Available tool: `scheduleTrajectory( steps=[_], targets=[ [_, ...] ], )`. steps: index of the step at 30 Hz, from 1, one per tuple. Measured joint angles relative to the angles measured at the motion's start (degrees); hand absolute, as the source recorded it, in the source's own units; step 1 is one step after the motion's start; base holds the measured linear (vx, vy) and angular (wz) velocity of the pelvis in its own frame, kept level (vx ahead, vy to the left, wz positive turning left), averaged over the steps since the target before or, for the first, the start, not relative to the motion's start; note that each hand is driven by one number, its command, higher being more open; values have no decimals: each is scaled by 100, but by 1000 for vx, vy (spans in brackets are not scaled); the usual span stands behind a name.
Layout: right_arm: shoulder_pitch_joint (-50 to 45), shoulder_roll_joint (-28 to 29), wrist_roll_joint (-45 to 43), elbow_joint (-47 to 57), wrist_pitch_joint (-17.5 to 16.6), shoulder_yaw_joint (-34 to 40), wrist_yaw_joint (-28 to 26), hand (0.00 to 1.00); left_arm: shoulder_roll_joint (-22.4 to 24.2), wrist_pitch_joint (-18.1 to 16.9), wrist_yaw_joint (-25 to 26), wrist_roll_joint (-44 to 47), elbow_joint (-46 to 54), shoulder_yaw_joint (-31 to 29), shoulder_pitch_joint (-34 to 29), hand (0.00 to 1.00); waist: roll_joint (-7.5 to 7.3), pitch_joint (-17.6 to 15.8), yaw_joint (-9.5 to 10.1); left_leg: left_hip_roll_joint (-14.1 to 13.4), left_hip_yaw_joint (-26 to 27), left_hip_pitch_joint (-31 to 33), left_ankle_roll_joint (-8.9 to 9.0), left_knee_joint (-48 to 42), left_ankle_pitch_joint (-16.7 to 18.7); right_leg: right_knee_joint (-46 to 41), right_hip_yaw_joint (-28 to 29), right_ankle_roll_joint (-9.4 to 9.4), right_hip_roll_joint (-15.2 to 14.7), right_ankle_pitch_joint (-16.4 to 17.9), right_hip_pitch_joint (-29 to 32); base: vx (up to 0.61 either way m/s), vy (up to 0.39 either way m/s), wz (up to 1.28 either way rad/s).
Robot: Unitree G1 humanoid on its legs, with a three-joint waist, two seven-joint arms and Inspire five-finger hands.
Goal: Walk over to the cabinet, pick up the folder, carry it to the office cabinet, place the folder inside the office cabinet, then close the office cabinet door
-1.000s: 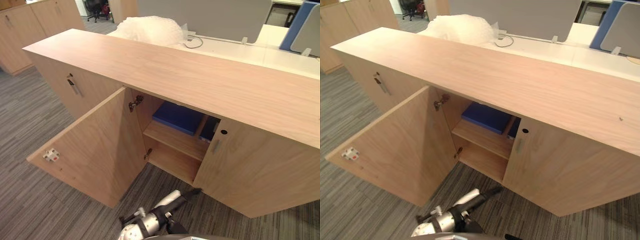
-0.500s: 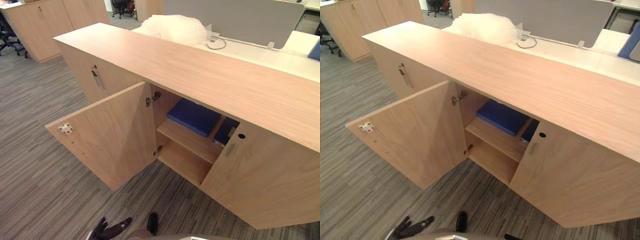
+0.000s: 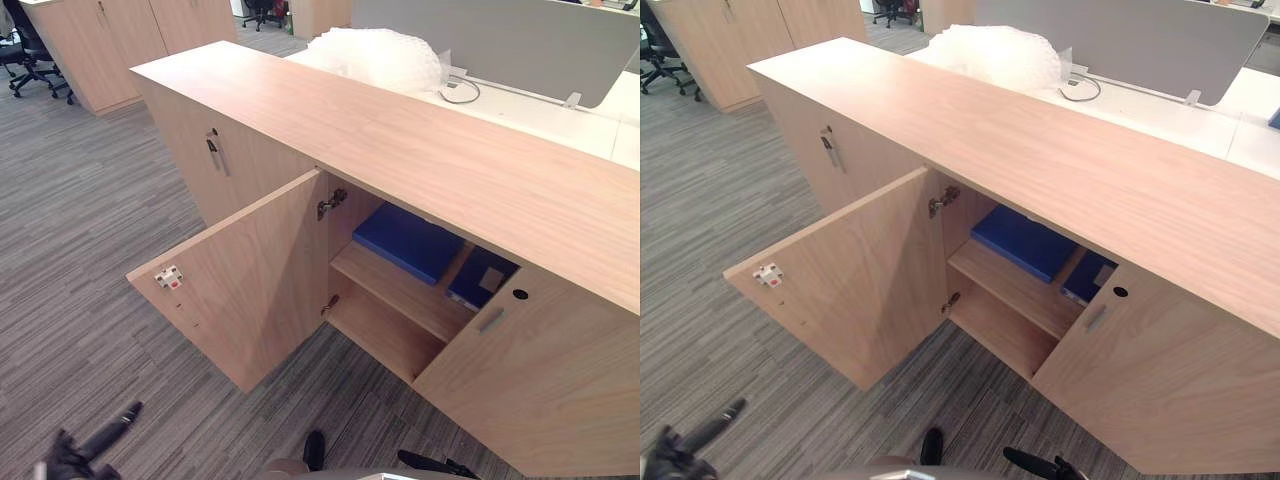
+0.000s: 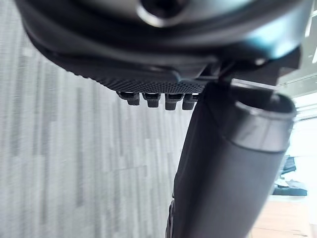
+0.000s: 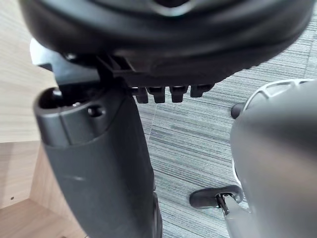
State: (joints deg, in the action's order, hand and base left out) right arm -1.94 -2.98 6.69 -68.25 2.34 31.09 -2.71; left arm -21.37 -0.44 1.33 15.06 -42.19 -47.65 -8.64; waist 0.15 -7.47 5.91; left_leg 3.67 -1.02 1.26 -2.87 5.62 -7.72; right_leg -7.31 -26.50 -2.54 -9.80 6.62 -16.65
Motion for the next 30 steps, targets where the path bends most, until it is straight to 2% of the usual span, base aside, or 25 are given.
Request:
scheduleTrajectory(
  steps=[2,7,11,16,19,21,23,26,30],
  targets=[
    [-3,-44,-7,2,3,-106,-30,100,-466,-3,109,-4,-1,-60,191,100,5,2,6,5,60,-13,-24,0,32,-33,32,16,-28,-13,23,21,38,-15],
    [-60,-129,-16,10,4,-417,-77,100,-1081,-16,234,-224,-58,16,662,100,8,7,20,-1,153,-94,-51,0,72,-160,173,16,-76,-14,56,28,18,-9],
    [-144,-153,-34,118,-15,-694,-91,100,-1569,-15,249,-486,-318,551,977,100,-7,17,32,-23,247,-208,-44,0,118,-215,303,15,-96,-14,49,25,3,-14],
    [-269,-190,-233,119,-38,-882,-116,100,-2185,-29,17,-1165,-348,1614,1362,100,-44,63,29,-69,368,-354,-15,0,189,-343,492,11,-112,-11,50,9,3,-15],
    [-366,-215,-229,118,-55,-957,-173,100,-2484,-34,-171,-2040,-554,2244,1710,100,-47,81,17,-87,434,-412,16,-1,204,-344,540,-1,-119,-3,45,-7,-5,-16],
    [-409,-222,-224,115,-56,-993,-201,100,-2626,-34,-204,-3014,-579,2682,1795,100,-62,127,17,-100,501,-442,38,-1,222,-343,577,-24,-129,12,54,-6,-8,-19],
    [-462,-219,-208,105,-57,-1037,-207,100,-2644,-103,-236,-4223,-630,3107,1924,100,-85,169,-7,-102,532,-471,52,-2,229,-339,618,-69,-139,41,53,-3,-22,-13],
    [-462,-222,-201,105,-79,-1120,-202,100,-2648,-230,-242,-5446,-792,3588,1965,100,-110,189,-16,-127,616,-513,49,-2,213,-302,645,-111,-134,70,36,-8,-36,-16],
    [-468,-227,-201,104,-124,-1205,-198,100,-2663,-293,-260,-5868,-1081,3809,1978,100,-128,202,-10,-151,638,-555,57,-2,210,-236,643,-117,-106,81,-23,-15,-37,-5]
  ],
)
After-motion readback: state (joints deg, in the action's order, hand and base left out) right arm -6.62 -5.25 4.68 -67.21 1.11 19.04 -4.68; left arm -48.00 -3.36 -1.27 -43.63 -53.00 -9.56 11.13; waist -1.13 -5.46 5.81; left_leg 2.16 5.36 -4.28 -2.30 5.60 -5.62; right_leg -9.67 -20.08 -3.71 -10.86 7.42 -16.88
